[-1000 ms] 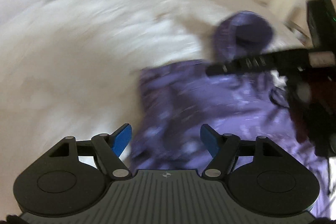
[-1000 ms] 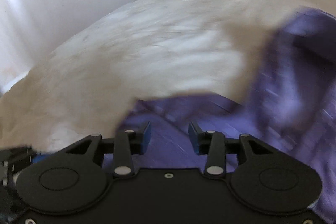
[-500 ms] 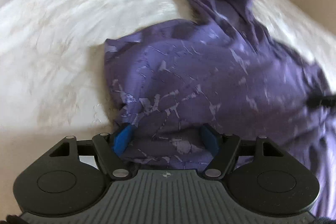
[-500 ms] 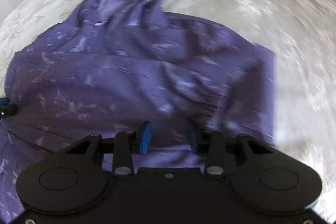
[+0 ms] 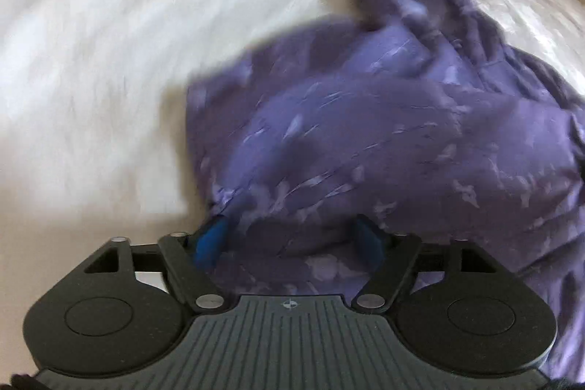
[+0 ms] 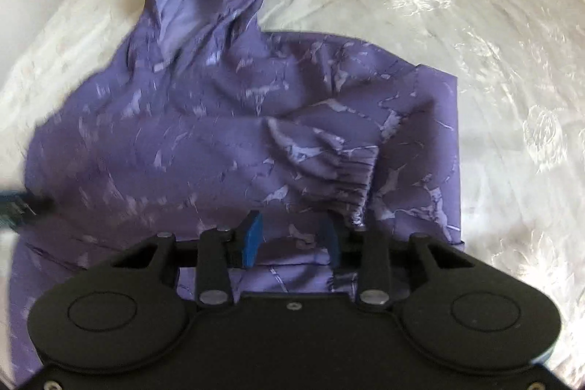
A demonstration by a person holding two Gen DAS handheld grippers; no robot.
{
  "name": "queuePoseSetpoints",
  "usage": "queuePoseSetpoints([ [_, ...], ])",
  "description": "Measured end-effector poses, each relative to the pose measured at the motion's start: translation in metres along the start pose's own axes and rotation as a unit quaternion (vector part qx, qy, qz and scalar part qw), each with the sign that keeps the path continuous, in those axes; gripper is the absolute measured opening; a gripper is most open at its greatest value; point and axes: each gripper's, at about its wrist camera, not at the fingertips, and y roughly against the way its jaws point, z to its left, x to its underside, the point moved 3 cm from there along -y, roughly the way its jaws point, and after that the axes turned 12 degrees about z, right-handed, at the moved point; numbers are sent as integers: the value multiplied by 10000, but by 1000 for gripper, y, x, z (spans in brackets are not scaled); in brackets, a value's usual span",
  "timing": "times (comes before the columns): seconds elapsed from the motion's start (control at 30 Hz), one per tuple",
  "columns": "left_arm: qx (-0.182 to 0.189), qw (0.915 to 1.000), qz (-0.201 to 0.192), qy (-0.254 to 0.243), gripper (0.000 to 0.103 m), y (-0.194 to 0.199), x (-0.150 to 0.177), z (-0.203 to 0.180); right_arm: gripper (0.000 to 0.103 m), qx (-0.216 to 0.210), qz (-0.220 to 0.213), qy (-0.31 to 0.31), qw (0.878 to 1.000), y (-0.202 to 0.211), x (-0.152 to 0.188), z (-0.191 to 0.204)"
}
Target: Fold large clothes
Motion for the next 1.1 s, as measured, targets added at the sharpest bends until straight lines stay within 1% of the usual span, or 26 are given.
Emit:
queuePoseSetpoints([
  [0.03, 134, 9998, 1, 171, 76, 3, -1, 6, 47, 5, -24, 32, 10000, 5, -3, 1],
  [0.07, 145, 9997, 8, 208, 75, 8, -4, 7, 53, 7, -145, 95, 9998, 14, -9, 4],
  [0.1, 133, 9997, -70, 196, 74, 18, -7, 6, 54, -45, -320, 132, 9994, 24, -16, 6],
  [0.13, 161, 9995, -246, 143, 74, 30, -11, 3, 53, -129, -465, 150, 9987, 32, -22, 7],
  [0.2, 309, 9969, -724, 49, 74, 57, -30, -4, 57, -210, -702, 180, 9971, 43, -42, 10],
  [0.27, 417, 9922, -1171, -12, 74, 79, -55, -14, 59, -203, -953, 223, 9950, 47, -74, 14],
  [0.3, 324, 9896, -1401, -74, 74, 89, -71, -22, 61, -200, -1038, 236, 9941, 45, -84, 17],
  [0.33, 146, 9875, -1562, -135, 74, 93, -84, -29, 63, -178, -1113, 239, 9933, 43, -103, 21],
  [0.4, -508, 9832, -1723, -334, 74, 94, -120, -49, 64, -132, -1251, 209, 9918, 35, -136, 28],
  [0.47, -911, 9782, -1777, -563, 73, 85, -154, -68, 64, -117, -1385, 207, 9901, 26, -164, 35],
  [0.5, -919, 9771, -1805, -647, 70, 78, -167, -75, 64, -104, -1425, 214, 9895, 21, -175, 39],
  [0.57, -814, 9790, -1731, -706, 63, 61, -192, -84, 64, -91, -1455, 235, 9890, 9, -198, 46],
  [0.67, -590, 9816, -1661, -735, 62, 39, -219, -98, 64, -56, -1450, 376, 9887, -9, -217, 59],
  [0.73, -581, 9808, -1704, -746, 62, 31, -224, -104, 64, -13, -1441, 449, 9886, -18, -225, 61],
  [0.8, -558, 9798, -1760, -770, 62, 22, -233, -111, 64, 8, -1440, 362, 9889, -27, -236, 61],
  [0.93, -727, 9773, -1850, -732, 62, 13, -238, -109, 64, -28, -1377, 103, 9904, -41, -248, 54],
  [1.0, -934, 9777, -1803, -536, 62, 3, -241, -95, 64, 183, -1386, 43, 9902, -46, -250, 44],
  [1.03, -986, 9795, -1718, -358, 62, -3, -240, -80, 64, 308, -1368, -75, 9901, -51, -246, 32],
  [1.07, -998, 9820, -1591, -191, 62, -11, -239, -67, 64, 384, -1309, -194, 9905, -56, -245, 21],
  [1.1, -943, 9853, -1426, -29, 65, -20, -236, -52, 65, 463, -1199, -326, 9912, -62, -240, 6],
])
